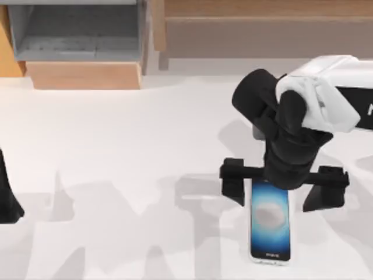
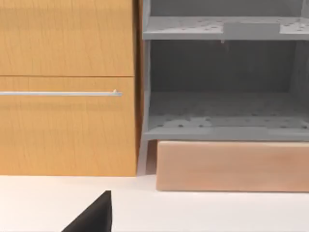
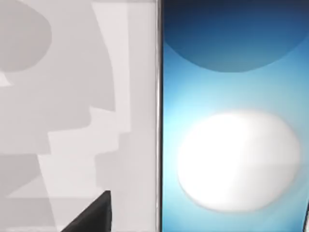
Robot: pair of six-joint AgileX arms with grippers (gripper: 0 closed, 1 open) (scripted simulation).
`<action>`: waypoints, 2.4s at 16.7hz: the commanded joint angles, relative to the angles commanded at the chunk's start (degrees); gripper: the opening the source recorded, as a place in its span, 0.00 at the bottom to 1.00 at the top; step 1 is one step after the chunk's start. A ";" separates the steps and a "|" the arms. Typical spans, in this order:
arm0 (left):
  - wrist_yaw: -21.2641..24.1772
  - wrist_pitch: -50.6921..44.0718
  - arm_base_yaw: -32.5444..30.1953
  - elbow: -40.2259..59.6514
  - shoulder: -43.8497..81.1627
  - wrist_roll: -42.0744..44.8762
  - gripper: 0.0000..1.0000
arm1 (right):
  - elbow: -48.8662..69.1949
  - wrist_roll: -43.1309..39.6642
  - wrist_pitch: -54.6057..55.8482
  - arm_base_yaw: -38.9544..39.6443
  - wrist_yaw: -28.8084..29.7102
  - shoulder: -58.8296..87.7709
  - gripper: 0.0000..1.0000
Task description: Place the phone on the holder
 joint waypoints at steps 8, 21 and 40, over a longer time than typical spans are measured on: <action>0.00 0.00 0.00 0.00 0.00 0.00 1.00 | -6.48 0.32 12.84 0.20 0.03 6.01 1.00; 0.00 0.00 0.00 0.00 0.00 0.00 1.00 | -6.48 0.32 12.84 0.20 0.03 6.01 0.17; 0.00 0.00 0.00 0.00 0.00 0.00 1.00 | -3.35 -0.16 5.72 0.08 1.37 0.65 0.00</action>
